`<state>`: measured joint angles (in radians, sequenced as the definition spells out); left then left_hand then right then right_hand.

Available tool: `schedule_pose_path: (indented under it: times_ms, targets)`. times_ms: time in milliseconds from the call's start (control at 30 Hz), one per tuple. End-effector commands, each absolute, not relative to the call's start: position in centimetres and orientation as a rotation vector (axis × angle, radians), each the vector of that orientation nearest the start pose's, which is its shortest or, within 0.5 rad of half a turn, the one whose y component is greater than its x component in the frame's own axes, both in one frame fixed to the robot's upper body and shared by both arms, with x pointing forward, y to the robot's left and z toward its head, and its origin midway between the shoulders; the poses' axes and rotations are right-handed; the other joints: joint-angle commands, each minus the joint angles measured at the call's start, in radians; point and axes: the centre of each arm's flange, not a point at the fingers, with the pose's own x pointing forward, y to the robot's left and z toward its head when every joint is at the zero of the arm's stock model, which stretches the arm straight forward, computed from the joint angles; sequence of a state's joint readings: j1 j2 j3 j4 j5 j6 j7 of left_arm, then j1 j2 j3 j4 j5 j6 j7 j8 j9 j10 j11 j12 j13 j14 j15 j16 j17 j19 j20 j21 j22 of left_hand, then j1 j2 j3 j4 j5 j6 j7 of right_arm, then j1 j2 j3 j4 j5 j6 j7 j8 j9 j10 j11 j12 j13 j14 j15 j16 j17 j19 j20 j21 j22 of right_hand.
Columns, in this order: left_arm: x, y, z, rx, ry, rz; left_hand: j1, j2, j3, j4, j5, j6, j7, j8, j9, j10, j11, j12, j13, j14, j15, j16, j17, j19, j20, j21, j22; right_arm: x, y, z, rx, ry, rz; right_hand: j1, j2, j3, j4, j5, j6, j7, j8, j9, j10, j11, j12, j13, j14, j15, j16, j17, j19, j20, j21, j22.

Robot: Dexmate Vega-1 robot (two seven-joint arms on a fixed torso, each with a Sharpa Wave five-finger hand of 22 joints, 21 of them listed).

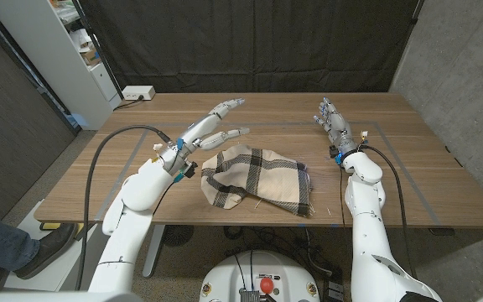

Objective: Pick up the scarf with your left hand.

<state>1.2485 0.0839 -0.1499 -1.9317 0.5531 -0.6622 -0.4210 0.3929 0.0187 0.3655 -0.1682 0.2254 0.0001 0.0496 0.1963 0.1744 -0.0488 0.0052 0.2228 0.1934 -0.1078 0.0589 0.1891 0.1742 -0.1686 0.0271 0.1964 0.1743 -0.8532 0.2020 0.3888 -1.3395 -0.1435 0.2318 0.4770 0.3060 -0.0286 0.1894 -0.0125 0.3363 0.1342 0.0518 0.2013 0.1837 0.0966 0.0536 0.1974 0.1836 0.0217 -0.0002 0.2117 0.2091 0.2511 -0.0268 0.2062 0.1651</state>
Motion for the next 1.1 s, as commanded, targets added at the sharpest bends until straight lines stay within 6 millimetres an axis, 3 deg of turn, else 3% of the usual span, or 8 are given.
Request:
schedule_pose_path:
  times_ms: [33, 133, 200, 333, 600, 800, 867, 1100]
  targets:
    - [46.9, 20.2, -0.9, 1.05, -1.083, -0.207, 0.014, 0.001, 0.007, -0.003, -0.004, -0.001, -0.003, 0.002, 0.006, 0.002, 0.0, 0.003, 0.005, 0.01, 0.001, 0.006, 0.006, -0.01, 0.006, 0.001, 0.003, 64.7, -27.3, -2.5, 0.027, -0.672, 0.146, 0.005, 0.01, 0.0, -0.006, 0.007, 0.012, -0.005, 0.005, 0.006, 0.008, -0.003, 0.004, 0.005, 0.012, -0.002, 0.004, 0.003, 0.011, 0.001, -0.005, 0.004]
    - [46.8, 20.1, -0.9, 1.059, -1.091, -0.196, 0.019, 0.0, 0.008, -0.003, -0.004, 0.0, -0.005, 0.002, 0.006, 0.005, 0.0, 0.004, 0.005, 0.013, 0.0, 0.007, 0.006, -0.007, 0.009, 0.002, 0.003, 64.8, -27.2, -2.4, 0.029, -0.676, 0.146, 0.005, 0.01, 0.0, -0.006, 0.007, 0.012, -0.007, 0.005, 0.006, 0.009, -0.001, 0.005, 0.005, 0.013, -0.003, 0.004, 0.003, 0.011, 0.001, -0.005, 0.004]
    - [46.6, 20.1, -0.9, 1.06, -1.098, -0.19, 0.03, -0.003, 0.01, -0.004, -0.005, 0.019, -0.025, 0.009, 0.006, 0.012, -0.013, 0.006, 0.005, 0.019, -0.008, 0.007, 0.006, -0.005, 0.011, 0.002, 0.003, 64.8, -27.1, -2.3, 0.031, -0.678, 0.147, 0.005, 0.01, 0.0, -0.007, 0.007, 0.012, -0.007, 0.004, 0.006, 0.01, -0.005, 0.005, 0.005, 0.013, -0.003, 0.004, 0.003, 0.011, 0.001, -0.006, 0.004]
    - [46.3, 19.9, -0.9, 1.089, -1.1, -0.165, 0.045, -0.008, 0.012, -0.003, -0.006, 0.051, -0.035, 0.018, 0.007, 0.031, -0.023, 0.012, 0.005, 0.035, -0.021, 0.01, 0.006, 0.003, 0.017, 0.005, 0.004, 64.9, -27.0, -2.2, 0.032, -0.683, 0.149, 0.005, 0.011, 0.0, -0.007, 0.007, 0.012, -0.007, 0.004, 0.006, 0.01, -0.001, 0.004, 0.005, 0.013, -0.003, 0.004, 0.003, 0.011, 0.001, -0.007, 0.004]
    - [46.0, 19.1, -0.9, 1.189, -1.077, -0.126, 0.078, -0.023, 0.013, 0.004, -0.008, 0.151, -0.031, 0.037, 0.008, 0.115, -0.032, 0.034, 0.005, 0.103, -0.031, 0.02, 0.005, 0.064, 0.013, 0.021, 0.006, 65.2, -27.0, -2.0, 0.04, -0.686, 0.152, 0.005, 0.011, -0.001, -0.008, 0.008, 0.012, -0.007, 0.003, 0.006, 0.011, -0.004, 0.004, 0.005, 0.012, -0.003, 0.003, 0.002, 0.011, 0.003, -0.008, 0.004]
    - [46.1, 19.0, -0.8, 1.206, -1.075, -0.126, 0.083, -0.025, 0.013, 0.005, -0.008, 0.155, -0.033, 0.035, 0.008, 0.122, -0.033, 0.035, 0.005, 0.111, -0.034, 0.02, 0.005, 0.068, 0.015, 0.021, 0.006, 65.4, -26.9, -2.0, 0.043, -0.685, 0.154, 0.004, 0.012, -0.001, -0.008, 0.008, 0.013, -0.008, 0.003, 0.006, 0.01, -0.001, 0.003, 0.005, 0.012, -0.002, 0.002, 0.002, 0.011, 0.003, -0.009, 0.004]
    - [46.1, 19.0, -0.8, 1.209, -1.07, -0.13, 0.085, -0.025, 0.013, 0.005, -0.008, 0.154, -0.034, 0.034, 0.008, 0.122, -0.034, 0.034, 0.005, 0.112, -0.035, 0.019, 0.005, 0.072, 0.023, 0.022, 0.006, 65.5, -26.9, -2.0, 0.043, -0.684, 0.155, 0.004, 0.012, -0.001, -0.008, 0.008, 0.013, -0.008, 0.002, 0.006, 0.01, -0.002, 0.002, 0.005, 0.012, -0.002, 0.002, 0.002, 0.01, 0.004, -0.01, 0.004]
    - [46.1, 18.8, -0.8, 1.232, -1.064, -0.127, 0.1, -0.032, 0.013, 0.005, -0.007, 0.157, -0.038, 0.025, 0.008, 0.129, -0.027, 0.031, 0.005, 0.125, -0.03, 0.016, 0.005, 0.119, 0.088, 0.035, 0.008, 65.5, -26.9, -1.9, 0.042, -0.684, 0.152, 0.004, 0.013, -0.002, -0.009, 0.009, 0.013, -0.008, 0.002, 0.006, 0.009, -0.004, 0.001, 0.005, 0.012, -0.001, 0.001, 0.002, 0.01, 0.005, -0.01, 0.004]
